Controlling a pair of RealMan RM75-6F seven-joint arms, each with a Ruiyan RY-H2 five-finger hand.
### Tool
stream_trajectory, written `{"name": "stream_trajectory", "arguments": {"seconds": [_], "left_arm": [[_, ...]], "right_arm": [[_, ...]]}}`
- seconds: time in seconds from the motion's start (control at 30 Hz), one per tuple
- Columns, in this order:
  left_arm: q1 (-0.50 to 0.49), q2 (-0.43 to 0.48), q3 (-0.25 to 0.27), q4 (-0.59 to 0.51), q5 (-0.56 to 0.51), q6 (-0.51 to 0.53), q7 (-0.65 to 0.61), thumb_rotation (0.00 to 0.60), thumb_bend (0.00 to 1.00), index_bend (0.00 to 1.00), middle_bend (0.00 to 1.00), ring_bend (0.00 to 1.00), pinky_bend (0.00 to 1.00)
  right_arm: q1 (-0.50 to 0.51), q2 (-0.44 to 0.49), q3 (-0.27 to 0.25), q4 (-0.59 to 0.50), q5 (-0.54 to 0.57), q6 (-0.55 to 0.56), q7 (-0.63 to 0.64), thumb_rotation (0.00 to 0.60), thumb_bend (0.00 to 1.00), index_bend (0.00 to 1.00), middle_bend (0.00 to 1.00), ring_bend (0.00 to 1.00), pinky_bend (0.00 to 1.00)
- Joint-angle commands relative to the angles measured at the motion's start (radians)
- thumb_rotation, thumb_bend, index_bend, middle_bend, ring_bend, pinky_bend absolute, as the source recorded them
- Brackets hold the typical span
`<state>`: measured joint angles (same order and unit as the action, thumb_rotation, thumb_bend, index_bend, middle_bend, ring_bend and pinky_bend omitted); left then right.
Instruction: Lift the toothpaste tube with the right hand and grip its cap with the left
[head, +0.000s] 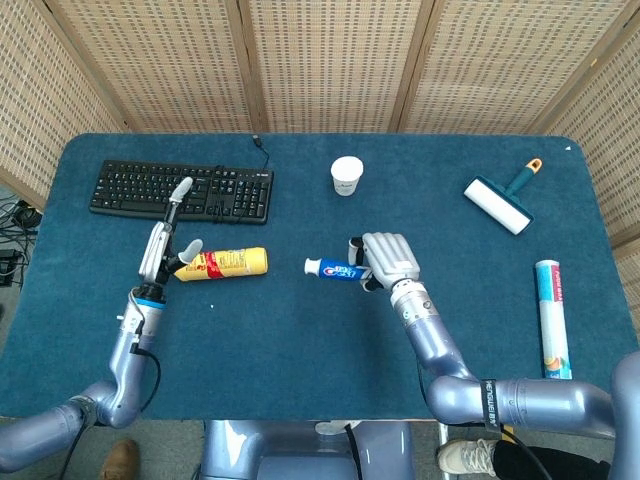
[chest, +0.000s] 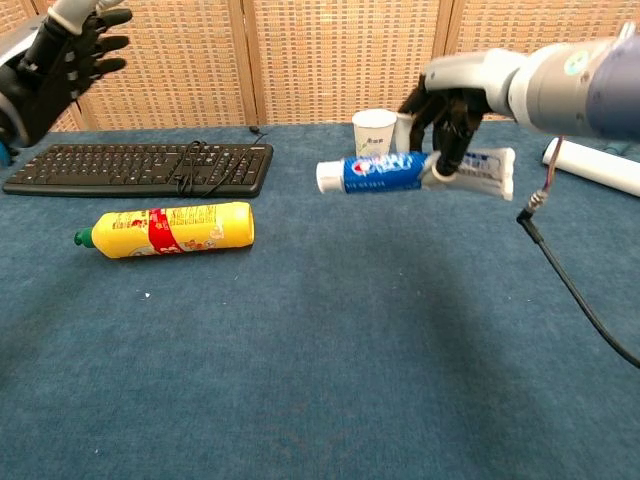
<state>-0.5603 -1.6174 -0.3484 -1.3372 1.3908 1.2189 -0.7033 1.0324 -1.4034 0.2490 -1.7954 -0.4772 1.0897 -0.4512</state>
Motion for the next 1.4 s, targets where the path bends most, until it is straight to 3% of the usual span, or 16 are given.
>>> {"name": "stream_trajectory", "arguments": {"seconds": [0.03,0.23,0.33,0.4,0.47,0.53,0.57,0.67,0.83,0.93,1.0,1.1,1.2,1.27,1.4], "left_arm": [[0.056,0.132,0.063,-0.023,0.029,0.016,0.184,0.193,0.0,0.0,0.0,0.0,0.0],[0.103,0.214,0.101,-0.07,0.0,0.025,0.316,0.225,0.0,0.0,0.0,0.0,0.0],[0.12,0.239,0.108,-0.093,-0.017,0.029,0.346,0.274,0.0,0.0,0.0,0.0,0.0],[0.128,0.251,0.111,-0.105,-0.022,0.033,0.351,0.309,0.0,0.0,0.0,0.0,0.0],[0.135,0.26,0.115,-0.112,-0.023,0.04,0.355,0.315,0.0,0.0,0.0,0.0,0.0],[0.145,0.27,0.12,-0.121,-0.021,0.05,0.358,0.315,0.0,0.0,0.0,0.0,0.0],[0.148,0.274,0.122,-0.125,-0.02,0.053,0.359,0.315,0.0,0.0,0.0,0.0,0.0],[0.163,0.29,0.131,-0.135,-0.017,0.069,0.371,0.317,0.0,0.0,0.0,0.0,0.0],[0.198,0.32,0.153,-0.151,-0.018,0.099,0.416,0.347,0.0,0.0,0.0,0.0,0.0],[0.229,0.339,0.167,-0.176,-0.012,0.138,0.444,0.353,0.0,0.0,0.0,0.0,0.0],[0.262,0.358,0.184,-0.206,0.005,0.184,0.452,0.354,0.0,0.0,0.0,0.0,0.0],[0.315,0.399,0.227,-0.246,0.046,0.241,0.49,0.37,0.0,0.0,0.0,0.0,0.0],[0.391,0.472,0.307,-0.294,0.092,0.295,0.564,0.461,0.0,0.0,0.0,0.0,0.0],[0.42,0.515,0.345,-0.328,0.116,0.304,0.563,0.524,0.0,0.0,0.0,0.0,0.0],[0.457,0.532,0.368,-0.32,0.134,0.334,0.568,0.556,0.0,0.0,0.0,0.0,0.0]], "right_arm": [[-0.018,-0.046,-0.037,0.041,-0.021,0.016,-0.02,0.6,0.87,0.74,0.73,0.69,0.63],[-0.041,-0.119,-0.058,0.104,-0.044,0.023,-0.013,0.6,0.86,0.73,0.72,0.69,0.63],[-0.049,-0.149,-0.061,0.13,-0.059,0.02,-0.008,0.6,0.81,0.71,0.7,0.66,0.63],[-0.055,-0.166,-0.061,0.143,-0.066,0.017,-0.003,0.6,0.61,0.58,0.58,0.56,0.58],[-0.06,-0.177,-0.061,0.149,-0.067,-0.001,0.006,0.6,0.21,0.28,0.3,0.31,0.34],[-0.065,-0.176,-0.057,0.142,-0.064,-0.036,0.023,0.6,0.03,0.08,0.1,0.11,0.14],[-0.067,-0.172,-0.056,0.139,-0.066,-0.046,0.029,0.6,0.0,0.03,0.03,0.04,0.08],[-0.079,-0.152,-0.048,0.116,-0.092,-0.058,0.052,0.6,0.0,0.0,0.0,0.0,0.01],[-0.136,-0.074,-0.058,0.032,-0.214,-0.022,0.101,0.6,0.0,0.0,0.0,0.0,0.0],[-0.191,-0.01,-0.089,-0.014,-0.34,0.033,0.13,0.6,0.0,0.0,0.0,0.0,0.0],[-0.249,0.044,-0.132,-0.029,-0.485,0.093,0.167,0.6,0.0,0.0,0.0,0.0,0.0],[-0.349,0.105,-0.215,0.031,-0.729,0.225,0.224,0.6,0.0,0.0,0.0,0.0,0.0],[-0.484,0.167,-0.317,0.135,-0.905,0.399,0.266,0.6,0.0,0.0,0.0,0.0,0.0],[-0.543,0.175,-0.354,0.21,-0.979,0.465,0.308,0.6,0.0,0.0,0.0,0.0,0.0],[-0.625,0.175,-0.374,0.298,-1.033,0.543,0.342,0.6,0.0,0.0,0.0,0.0,0.0]]}}
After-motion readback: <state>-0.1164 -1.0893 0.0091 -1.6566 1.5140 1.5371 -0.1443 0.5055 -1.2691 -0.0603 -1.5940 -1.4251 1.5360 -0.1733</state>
